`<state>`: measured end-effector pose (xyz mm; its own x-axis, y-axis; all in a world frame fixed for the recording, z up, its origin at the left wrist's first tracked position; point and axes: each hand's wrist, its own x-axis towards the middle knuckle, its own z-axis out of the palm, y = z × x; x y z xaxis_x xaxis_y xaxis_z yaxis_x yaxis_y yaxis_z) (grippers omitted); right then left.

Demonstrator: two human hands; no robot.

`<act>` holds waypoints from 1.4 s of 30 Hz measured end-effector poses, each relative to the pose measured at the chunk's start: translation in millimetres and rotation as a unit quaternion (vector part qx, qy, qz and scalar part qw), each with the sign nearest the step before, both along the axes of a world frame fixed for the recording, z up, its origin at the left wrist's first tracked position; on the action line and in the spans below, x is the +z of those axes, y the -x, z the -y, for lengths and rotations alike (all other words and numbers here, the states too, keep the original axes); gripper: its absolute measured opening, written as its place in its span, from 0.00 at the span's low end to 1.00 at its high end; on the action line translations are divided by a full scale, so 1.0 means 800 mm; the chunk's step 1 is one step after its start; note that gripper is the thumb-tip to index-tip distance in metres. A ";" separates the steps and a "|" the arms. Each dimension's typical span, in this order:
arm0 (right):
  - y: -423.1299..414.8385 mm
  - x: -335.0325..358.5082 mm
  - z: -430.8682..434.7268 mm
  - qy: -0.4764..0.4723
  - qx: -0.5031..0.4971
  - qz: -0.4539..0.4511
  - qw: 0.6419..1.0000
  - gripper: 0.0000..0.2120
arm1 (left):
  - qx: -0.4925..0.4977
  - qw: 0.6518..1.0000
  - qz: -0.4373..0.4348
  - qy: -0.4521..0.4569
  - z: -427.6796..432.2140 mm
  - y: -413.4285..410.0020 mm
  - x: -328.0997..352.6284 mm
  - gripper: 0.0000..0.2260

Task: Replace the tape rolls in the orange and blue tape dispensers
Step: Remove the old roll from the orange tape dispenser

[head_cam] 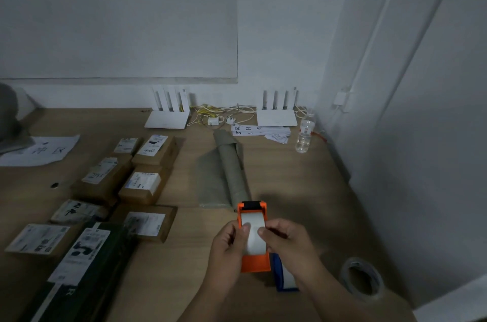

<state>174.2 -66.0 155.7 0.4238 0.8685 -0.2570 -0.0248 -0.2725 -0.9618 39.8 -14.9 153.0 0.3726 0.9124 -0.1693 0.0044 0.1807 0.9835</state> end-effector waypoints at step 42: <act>-0.133 -0.012 0.055 0.054 -0.131 0.192 0.971 0.03 | 0.022 0.999 -0.023 0.015 -0.019 0.001 -0.032 0.11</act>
